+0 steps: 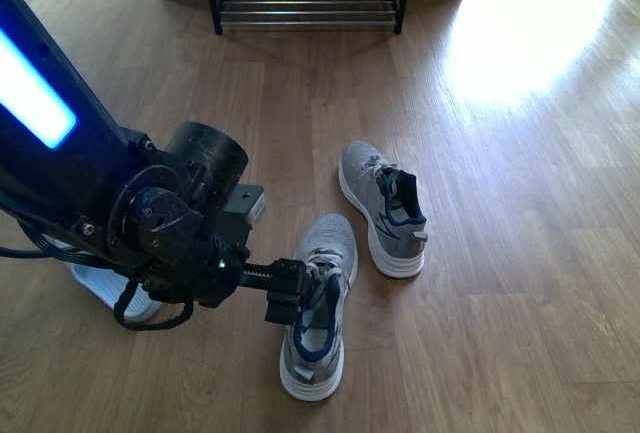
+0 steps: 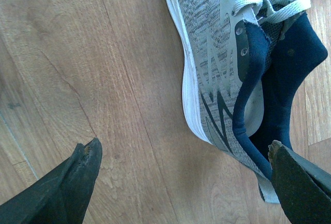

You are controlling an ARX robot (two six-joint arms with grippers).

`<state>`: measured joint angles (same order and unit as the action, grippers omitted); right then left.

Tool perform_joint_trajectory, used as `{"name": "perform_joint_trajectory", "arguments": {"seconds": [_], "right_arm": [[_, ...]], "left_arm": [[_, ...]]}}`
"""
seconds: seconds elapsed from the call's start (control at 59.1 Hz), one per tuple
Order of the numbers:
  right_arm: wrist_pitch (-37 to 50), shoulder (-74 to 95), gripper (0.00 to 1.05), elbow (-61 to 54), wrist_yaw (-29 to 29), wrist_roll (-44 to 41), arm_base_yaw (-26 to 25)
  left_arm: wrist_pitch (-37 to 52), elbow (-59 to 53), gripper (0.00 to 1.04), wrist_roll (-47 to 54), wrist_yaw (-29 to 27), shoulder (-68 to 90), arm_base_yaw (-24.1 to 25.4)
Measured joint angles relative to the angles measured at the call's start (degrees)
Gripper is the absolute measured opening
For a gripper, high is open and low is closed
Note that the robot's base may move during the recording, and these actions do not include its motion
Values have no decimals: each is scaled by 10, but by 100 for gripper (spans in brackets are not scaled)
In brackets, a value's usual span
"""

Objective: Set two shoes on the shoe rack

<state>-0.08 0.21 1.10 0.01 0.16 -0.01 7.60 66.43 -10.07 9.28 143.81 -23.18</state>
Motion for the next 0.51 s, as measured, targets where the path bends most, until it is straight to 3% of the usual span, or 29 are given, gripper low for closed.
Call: {"name": "perform_joint_trajectory", "arguments": {"seconds": [0.507], "right_arm": [[0,0,96,0,0,0,0]], "left_arm": [[-20,126,95,-18,31,113,-21]]}}
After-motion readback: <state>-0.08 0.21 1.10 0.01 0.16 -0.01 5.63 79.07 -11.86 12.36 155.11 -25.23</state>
